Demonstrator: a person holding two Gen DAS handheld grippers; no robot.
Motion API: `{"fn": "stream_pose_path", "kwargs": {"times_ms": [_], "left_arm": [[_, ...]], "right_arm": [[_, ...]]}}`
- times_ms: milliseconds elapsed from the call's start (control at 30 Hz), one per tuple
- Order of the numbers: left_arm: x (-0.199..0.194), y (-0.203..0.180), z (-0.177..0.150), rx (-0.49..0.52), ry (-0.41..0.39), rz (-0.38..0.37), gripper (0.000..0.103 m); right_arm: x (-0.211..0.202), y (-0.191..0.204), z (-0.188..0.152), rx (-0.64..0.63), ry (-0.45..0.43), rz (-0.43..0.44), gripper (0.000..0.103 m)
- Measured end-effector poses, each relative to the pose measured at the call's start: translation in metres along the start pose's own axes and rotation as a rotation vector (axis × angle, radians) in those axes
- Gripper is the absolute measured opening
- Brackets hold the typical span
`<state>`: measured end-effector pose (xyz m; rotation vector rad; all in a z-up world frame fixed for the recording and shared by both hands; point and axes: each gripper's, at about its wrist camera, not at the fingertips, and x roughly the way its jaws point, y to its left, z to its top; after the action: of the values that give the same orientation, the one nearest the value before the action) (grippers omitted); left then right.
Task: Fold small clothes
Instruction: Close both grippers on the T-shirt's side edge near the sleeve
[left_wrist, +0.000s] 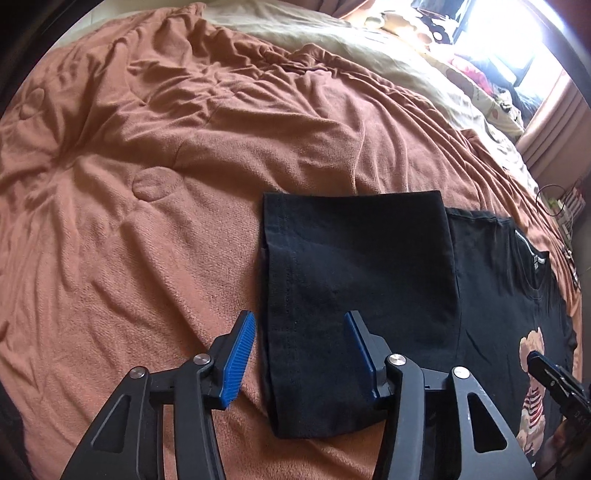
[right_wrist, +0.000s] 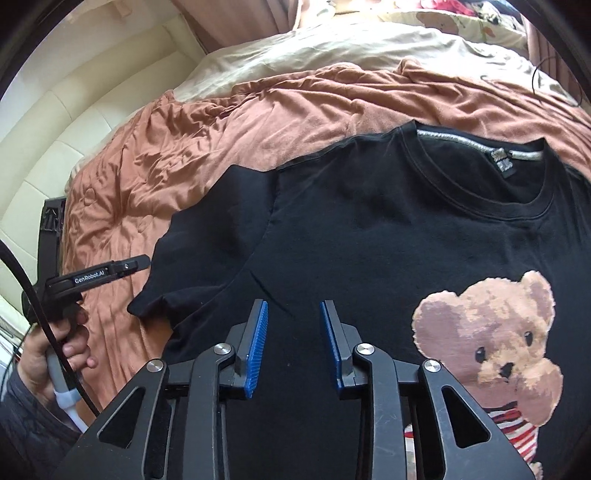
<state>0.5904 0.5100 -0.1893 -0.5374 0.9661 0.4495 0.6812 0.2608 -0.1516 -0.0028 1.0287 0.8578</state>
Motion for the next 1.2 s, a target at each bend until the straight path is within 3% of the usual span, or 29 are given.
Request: {"fn": "stream_pose_path", "kwargs": {"times_ms": [300,400,467,533,1000,1200], "left_arm": [[0.026,0.011,0.006,-0.104,0.003,-0.006,0.047],[0.029,0.012,0.007,-0.13,-0.011,0.009,0.032],[0.029,0.014,0.008,-0.147,-0.013,0.008,0.014],[0.026,0.015,0.009,-0.162,-0.02,0.007,0.007],[-0.033,-0.017,0.021,-0.071,-0.118,-0.076,0.005],[-0.058,-0.042,0.026,-0.024,-0.16,-0.1,0.005]], "right_arm": [[0.041,-0.007,0.009,0.094,0.049,0.06,0.008],[0.051,-0.001,0.011,0.094,0.058,0.064,0.006],[0.058,0.002,0.012,0.099,0.064,0.071,0.005],[0.065,0.002,0.012,0.123,0.07,0.081,0.004],[0.106,0.007,0.01,0.21,0.095,0.132,0.003],[0.094,-0.002,0.013,0.258,0.078,0.174,0.003]]}}
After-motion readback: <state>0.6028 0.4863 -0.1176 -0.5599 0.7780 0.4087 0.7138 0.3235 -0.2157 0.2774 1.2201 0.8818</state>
